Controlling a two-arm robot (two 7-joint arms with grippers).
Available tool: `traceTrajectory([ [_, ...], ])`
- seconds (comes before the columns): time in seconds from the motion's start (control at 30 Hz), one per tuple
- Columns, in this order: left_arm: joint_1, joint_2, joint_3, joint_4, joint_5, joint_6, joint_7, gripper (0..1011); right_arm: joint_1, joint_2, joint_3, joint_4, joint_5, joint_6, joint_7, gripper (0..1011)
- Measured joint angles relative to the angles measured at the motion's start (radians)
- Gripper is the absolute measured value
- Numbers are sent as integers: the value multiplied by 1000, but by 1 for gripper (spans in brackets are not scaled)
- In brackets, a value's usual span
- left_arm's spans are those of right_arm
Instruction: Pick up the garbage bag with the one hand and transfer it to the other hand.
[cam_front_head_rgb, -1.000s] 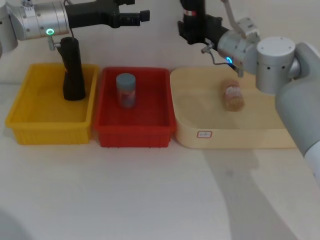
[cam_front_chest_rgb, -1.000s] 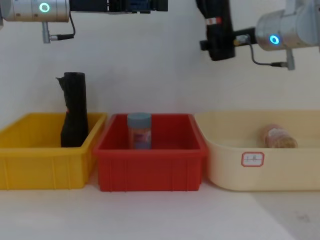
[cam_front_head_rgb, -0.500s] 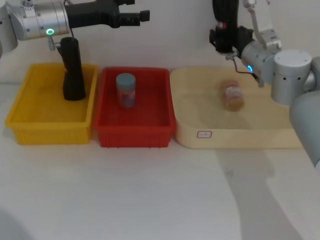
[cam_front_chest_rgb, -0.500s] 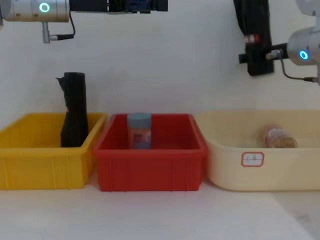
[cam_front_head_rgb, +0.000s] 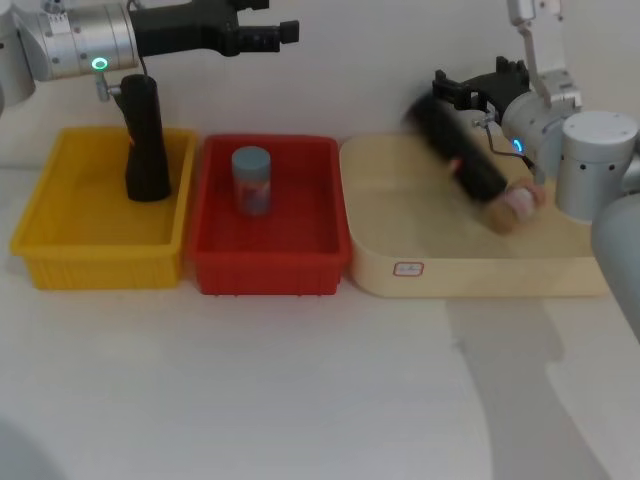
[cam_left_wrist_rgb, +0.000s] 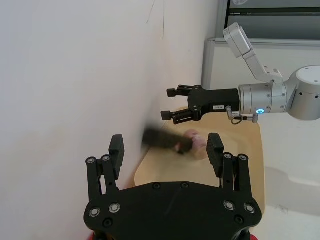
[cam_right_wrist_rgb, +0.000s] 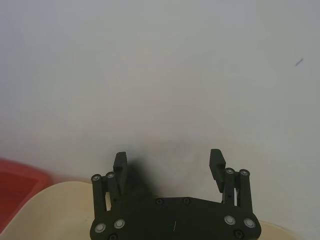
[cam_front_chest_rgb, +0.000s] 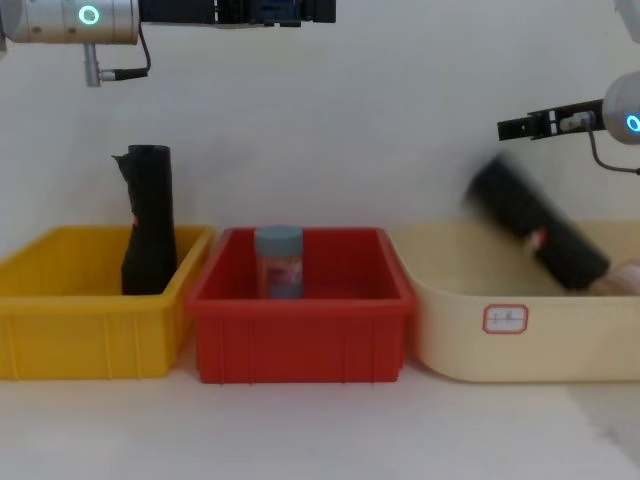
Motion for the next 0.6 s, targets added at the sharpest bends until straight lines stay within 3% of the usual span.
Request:
traceTrajectory([
  [0.6,0,0,0,0,0,0,0,1000,-7,4,11,0,-1,2,-15,1002],
])
